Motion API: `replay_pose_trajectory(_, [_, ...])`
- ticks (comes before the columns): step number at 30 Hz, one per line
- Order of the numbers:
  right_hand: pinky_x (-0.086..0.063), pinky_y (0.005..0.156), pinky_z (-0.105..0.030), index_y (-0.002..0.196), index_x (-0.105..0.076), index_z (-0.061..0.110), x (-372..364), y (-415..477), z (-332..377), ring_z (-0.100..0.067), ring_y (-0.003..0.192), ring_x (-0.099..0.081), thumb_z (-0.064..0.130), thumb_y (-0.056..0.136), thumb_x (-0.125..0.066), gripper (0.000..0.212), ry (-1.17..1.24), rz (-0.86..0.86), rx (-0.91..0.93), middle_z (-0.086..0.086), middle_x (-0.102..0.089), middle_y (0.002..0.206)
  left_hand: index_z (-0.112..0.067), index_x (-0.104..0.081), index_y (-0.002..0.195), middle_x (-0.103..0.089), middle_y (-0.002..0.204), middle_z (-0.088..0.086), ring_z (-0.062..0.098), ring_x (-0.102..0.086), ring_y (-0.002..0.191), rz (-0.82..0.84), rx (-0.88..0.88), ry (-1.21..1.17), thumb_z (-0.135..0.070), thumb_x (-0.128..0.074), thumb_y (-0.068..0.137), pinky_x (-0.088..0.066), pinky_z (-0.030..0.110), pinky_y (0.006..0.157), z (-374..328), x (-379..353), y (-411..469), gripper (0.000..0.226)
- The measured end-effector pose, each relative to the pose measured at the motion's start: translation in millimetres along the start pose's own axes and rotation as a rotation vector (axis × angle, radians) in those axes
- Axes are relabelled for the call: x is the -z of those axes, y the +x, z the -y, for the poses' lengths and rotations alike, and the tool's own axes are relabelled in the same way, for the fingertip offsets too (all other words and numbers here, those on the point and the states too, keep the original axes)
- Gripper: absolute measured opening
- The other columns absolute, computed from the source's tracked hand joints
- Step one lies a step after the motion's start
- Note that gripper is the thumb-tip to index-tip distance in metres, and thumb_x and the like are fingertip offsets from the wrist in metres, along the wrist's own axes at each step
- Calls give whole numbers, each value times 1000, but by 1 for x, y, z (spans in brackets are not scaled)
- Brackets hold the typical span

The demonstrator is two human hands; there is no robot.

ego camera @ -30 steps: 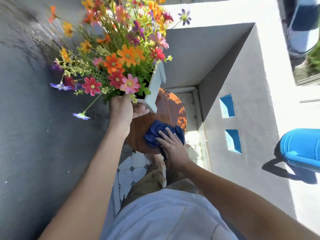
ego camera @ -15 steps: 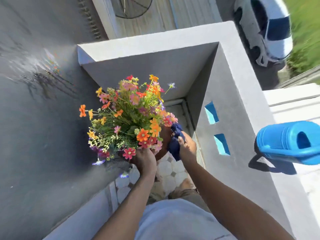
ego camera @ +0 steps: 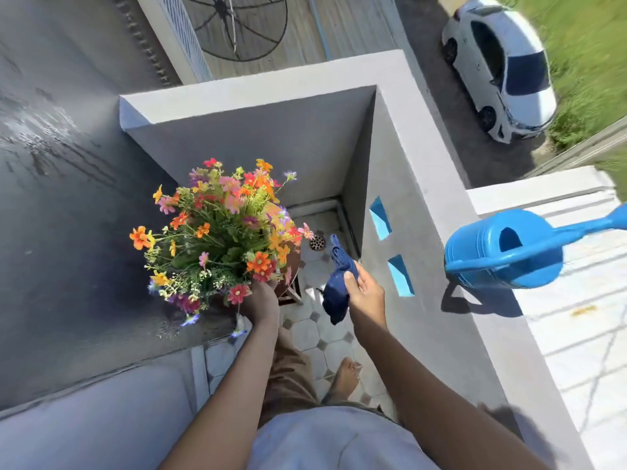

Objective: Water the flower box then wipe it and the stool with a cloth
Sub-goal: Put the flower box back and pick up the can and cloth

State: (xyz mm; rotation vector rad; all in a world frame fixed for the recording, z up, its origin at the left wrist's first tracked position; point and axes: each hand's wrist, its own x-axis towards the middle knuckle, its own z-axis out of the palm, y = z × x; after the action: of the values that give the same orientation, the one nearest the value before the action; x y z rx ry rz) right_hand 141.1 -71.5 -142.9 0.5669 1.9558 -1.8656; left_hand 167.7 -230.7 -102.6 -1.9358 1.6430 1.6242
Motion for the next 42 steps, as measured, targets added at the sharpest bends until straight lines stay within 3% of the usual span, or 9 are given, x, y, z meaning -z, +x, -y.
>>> replay_pose_trajectory(5, [-49, 96, -25, 100, -66, 38, 29, -19, 31, 6, 95, -66, 10, 101, -50, 32, 6, 27, 105, 27, -72, 95, 6, -49, 122, -65, 118, 29, 34, -68, 93, 26, -152, -205, -31, -47, 98, -52, 43, 85, 22, -25, 0, 45])
replay_pose_trajectory(8, [-49, 102, -35, 109, -66, 38, 54, -39, 56, -8, 109, -67, 10, 101, -51, 33, 75, 47, 209, 15, -74, 109, -2, -38, 133, -64, 124, 24, 34, -67, 102, 114, -166, -115, -45, -59, 69, -55, 47, 85, 71, -64, 26, 80])
replay_pose_trajectory(11, [-47, 105, -42, 114, -68, 34, 90, -57, 89, -18, 116, -64, 11, 100, -53, 31, 229, 48, 296, 3, -72, 117, -3, -55, 127, -68, 117, 21, 35, -66, 101, 228, -361, -60, -27, -56, 82, -52, 49, 86, 38, -69, -79, 51])
replay_pose_trajectory(14, [-45, 105, -44, 113, -68, 31, 127, -74, 129, -21, 119, -63, 12, 100, -53, 28, 378, -36, 396, 1, -71, 119, -8, -65, 100, -67, 76, 5, 20, -62, 69, 297, -616, -294, -7, -51, 94, -45, 39, 65, 6, -77, -159, 15])
replay_pose_trajectory(18, [-42, 108, -53, 117, -65, 20, 183, -90, 163, -36, 123, -58, 16, 100, -51, 22, 643, -146, 475, -18, -65, 124, -19, -66, 79, -54, 51, -6, 12, -49, 51, 485, -680, -378, -8, -51, 92, -35, 23, 46, -19, -99, -229, 23])
replay_pose_trajectory(25, [-42, 108, -50, 128, -64, 16, 278, -111, 170, -32, 125, -57, 37, 101, -43, 40, 1073, -284, 387, -12, -62, 134, -15, -64, 99, -64, 56, -3, 8, -46, 45, 1047, -402, 75, -30, -45, 95, -28, 22, 45, -2, -184, -295, 25])
replay_pose_trajectory(31, [-61, 64, -34, 94, -79, 19, 321, -147, 153, -23, 81, -76, 33, 102, -37, 45, 1168, -323, 400, -7, -78, 96, -23, -57, 106, -68, 60, -5, 9, -44, 49, 1007, -192, -84, -43, -55, 93, -32, 25, 49, 31, -242, -296, 25])
replay_pose_trajectory(38, [-56, 87, -39, 103, -78, 19, 337, -149, 132, -25, 100, -69, 43, 87, -55, 37, 1115, -251, 368, -7, -74, 109, -26, -54, 112, -69, 88, -1, 7, -41, 48, 1011, -233, -142, -50, -60, 90, -33, 22, 44, 26, -268, -298, 33])
replay_pose_trajectory(42, [-41, 106, -49, 136, -56, 8, 336, -148, 132, -32, 119, -57, 51, 68, -78, 84, 1067, -169, 374, -15, -62, 128, -15, -62, 110, -70, 94, -2, 7, -40, 49, 933, -317, -77, -52, -55, 93, -32, 22, 42, 24, -273, -294, 42])
